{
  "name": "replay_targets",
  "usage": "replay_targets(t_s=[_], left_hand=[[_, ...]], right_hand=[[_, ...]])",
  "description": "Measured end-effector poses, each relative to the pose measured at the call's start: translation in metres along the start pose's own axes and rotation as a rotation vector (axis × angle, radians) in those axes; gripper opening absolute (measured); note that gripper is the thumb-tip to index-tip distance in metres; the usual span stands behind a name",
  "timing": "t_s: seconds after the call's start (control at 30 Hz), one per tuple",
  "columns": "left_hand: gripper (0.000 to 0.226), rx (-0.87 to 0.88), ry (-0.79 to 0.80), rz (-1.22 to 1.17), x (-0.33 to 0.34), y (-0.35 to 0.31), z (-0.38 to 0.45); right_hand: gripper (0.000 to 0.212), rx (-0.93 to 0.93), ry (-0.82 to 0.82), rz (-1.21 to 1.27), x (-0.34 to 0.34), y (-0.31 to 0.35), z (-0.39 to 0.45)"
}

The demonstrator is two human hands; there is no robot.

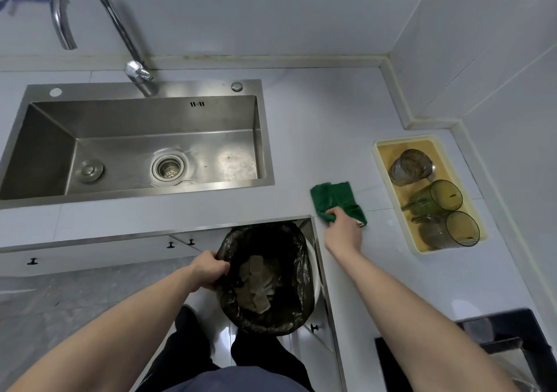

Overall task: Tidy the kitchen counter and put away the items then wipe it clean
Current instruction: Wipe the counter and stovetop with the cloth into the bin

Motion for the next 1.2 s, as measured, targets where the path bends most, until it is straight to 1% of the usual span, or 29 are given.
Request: replay_targets(t_s=[0.1,0.23,0.3,0.4,0.57,0.63,0.7,0.77,0.87,0.93,1.03,1.1,1.2], left_hand=[[0.019,0.002,0.005,0.006,0.001,-0.001,0.0],[0.019,0.003,0.02,0.018,0.0,-0.002,-0.001],[0.02,0.001,0.021,0.024,0.0,-0.002,-0.001],[0.019,0.005,0.012,0.027,-0.001,-0.002,-0.001],[0.019,0.007,0.011,0.037,0.0,-0.001,-0.003],[0.018,0.007,0.013,0.036,0.002,0.002,-0.002],[0.023,0.012,0.025,0.035,0.003,0.003,0.0],[0.026,0.019,0.033,0.042,0.004,0.002,0.001],[0.022,0.032,0.012,0.071,0.003,-0.001,-0.001],[0.021,0.036,0.01,0.072,0.004,-0.003,-0.003],[0.019,0.033,0.007,0.079,0.004,-0.002,-0.003],[0.02,0.031,0.006,0.083,0.004,-0.001,-0.001],[0.021,0.036,0.008,0.109,0.003,-0.002,-0.002]], right_hand=[[0.039,-0.087,0.093,0.023,0.027,0.024,-0.032],[0.032,-0.155,0.272,0.164,0.058,0.036,-0.069],[0.032,-0.181,0.293,0.218,0.06,0.039,-0.082],[0.032,-0.177,0.247,0.324,0.037,0.043,-0.084],[0.031,-0.164,0.039,0.501,-0.039,0.035,-0.065],[0.031,-0.165,-0.044,0.534,-0.067,0.026,-0.059],[0.032,-0.157,-0.114,0.559,-0.089,0.014,-0.054],[0.032,-0.151,-0.179,0.539,-0.104,-0.001,-0.048],[0.033,-0.101,-0.231,0.389,-0.108,-0.028,-0.035],[0.034,-0.022,-0.179,0.281,-0.093,-0.049,-0.031],[0.033,0.124,-0.047,0.195,-0.05,-0.073,-0.048],[0.033,0.138,-0.007,0.18,-0.024,-0.069,-0.069],[0.033,0.078,0.052,0.222,0.005,-0.041,-0.094]])
Point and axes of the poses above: each hand's wrist, its own z-axis towards the middle knuckle, its own x-axis out of the palm, y = z × x, the point moved 7 cm from there along z, towards the middle knuckle, and after that the axes turned 8 degrees about z, right-handed, at the moved point
